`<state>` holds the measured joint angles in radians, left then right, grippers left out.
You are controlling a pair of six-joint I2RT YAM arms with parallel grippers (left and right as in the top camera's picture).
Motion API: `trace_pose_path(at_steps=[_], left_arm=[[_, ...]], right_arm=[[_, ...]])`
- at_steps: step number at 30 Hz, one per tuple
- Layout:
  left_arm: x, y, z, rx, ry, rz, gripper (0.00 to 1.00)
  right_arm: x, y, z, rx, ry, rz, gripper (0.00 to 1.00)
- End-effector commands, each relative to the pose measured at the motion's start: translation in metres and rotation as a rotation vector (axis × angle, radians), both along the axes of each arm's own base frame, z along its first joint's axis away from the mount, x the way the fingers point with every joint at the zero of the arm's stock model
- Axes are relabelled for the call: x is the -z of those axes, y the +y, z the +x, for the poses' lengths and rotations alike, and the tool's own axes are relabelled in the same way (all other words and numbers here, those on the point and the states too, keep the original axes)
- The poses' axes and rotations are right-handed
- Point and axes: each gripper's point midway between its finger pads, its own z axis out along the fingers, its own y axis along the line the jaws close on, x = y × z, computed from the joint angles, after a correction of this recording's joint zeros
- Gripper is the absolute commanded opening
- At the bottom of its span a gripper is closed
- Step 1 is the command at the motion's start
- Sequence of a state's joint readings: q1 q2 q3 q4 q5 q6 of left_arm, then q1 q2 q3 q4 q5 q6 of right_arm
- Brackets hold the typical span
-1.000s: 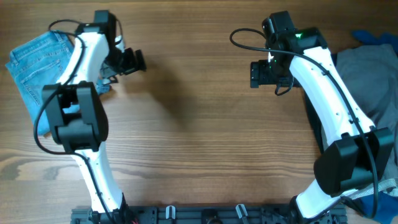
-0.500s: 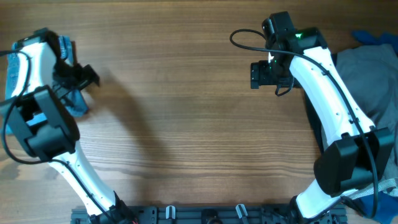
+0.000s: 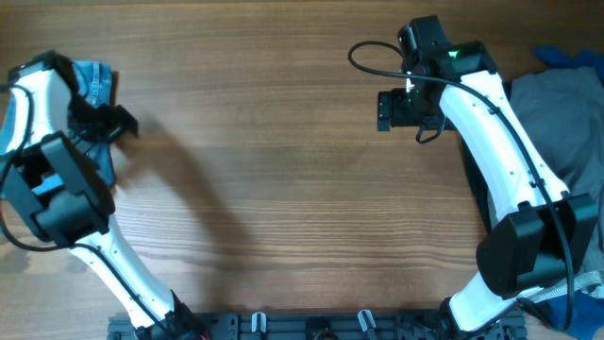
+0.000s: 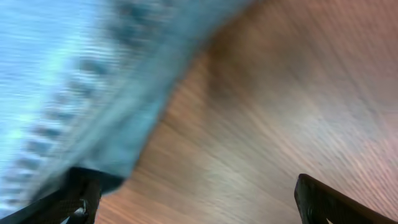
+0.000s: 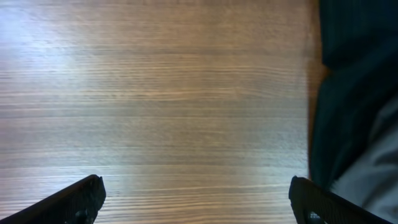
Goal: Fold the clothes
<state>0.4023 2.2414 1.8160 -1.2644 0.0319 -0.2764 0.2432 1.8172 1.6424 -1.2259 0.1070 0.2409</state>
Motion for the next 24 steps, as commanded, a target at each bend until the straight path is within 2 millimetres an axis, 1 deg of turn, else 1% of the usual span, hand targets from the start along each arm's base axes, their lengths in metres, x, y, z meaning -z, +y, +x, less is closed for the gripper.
trace_pose_path(at_steps=[1,5,8,9,10,11,12,14,15,16,19,21,24], left_arm=[[0.005,-0.047,0.017,0.092,-0.006,-0.03,1.0],[0.005,-0.092,0.03,0.234,-0.019,-0.028,1.0],[0.005,-0.129,0.034,0.352,-0.022,-0.044,1.0],[0.005,-0.138,0.033,0.384,-0.019,-0.047,1.0],[0.005,-0.153,0.031,0.427,-0.011,-0.052,1.0],[0.004,-0.163,0.028,0.452,0.003,-0.055,1.0],[0.004,-0.17,0.025,0.47,0.014,-0.058,1.0],[0.002,-0.187,0.015,0.512,0.051,-0.065,1.0],[0.001,-0.195,0.007,0.534,0.081,-0.07,1.0],[-0.001,-0.2,0.0,0.546,0.107,-0.074,1.0],[-0.006,-0.206,-0.02,0.563,0.19,-0.088,1.0],[-0.011,-0.206,-0.033,0.558,0.247,-0.101,1.0],[-0.019,-0.208,-0.05,0.546,0.315,-0.139,1.0]], right_arm=[[-0.011,0.016,0.002,-0.022,-0.034,0.099,1.0],[-0.007,0.027,0.012,-0.028,-0.049,0.175,1.0],[-0.004,0.026,0.021,-0.007,-0.053,0.247,1.0],[-0.004,0.022,0.025,0.011,-0.055,0.275,1.0],[-0.003,0.015,0.029,0.034,-0.057,0.302,1.0],[-0.003,0.007,0.032,0.059,-0.058,0.327,1.0],[-0.002,0.0,0.034,0.079,-0.058,0.345,1.0],[-0.001,-0.021,0.035,0.137,-0.048,0.37,1.0],[0.001,-0.036,0.032,0.177,-0.033,0.367,1.0],[0.003,-0.047,0.027,0.197,-0.014,0.363,1.0],[0.007,-0.068,0.005,0.216,0.066,0.338,1.0],[0.01,-0.076,-0.01,0.231,0.122,0.307,1.0],[0.014,-0.079,-0.03,0.243,0.204,0.274,1.0]])
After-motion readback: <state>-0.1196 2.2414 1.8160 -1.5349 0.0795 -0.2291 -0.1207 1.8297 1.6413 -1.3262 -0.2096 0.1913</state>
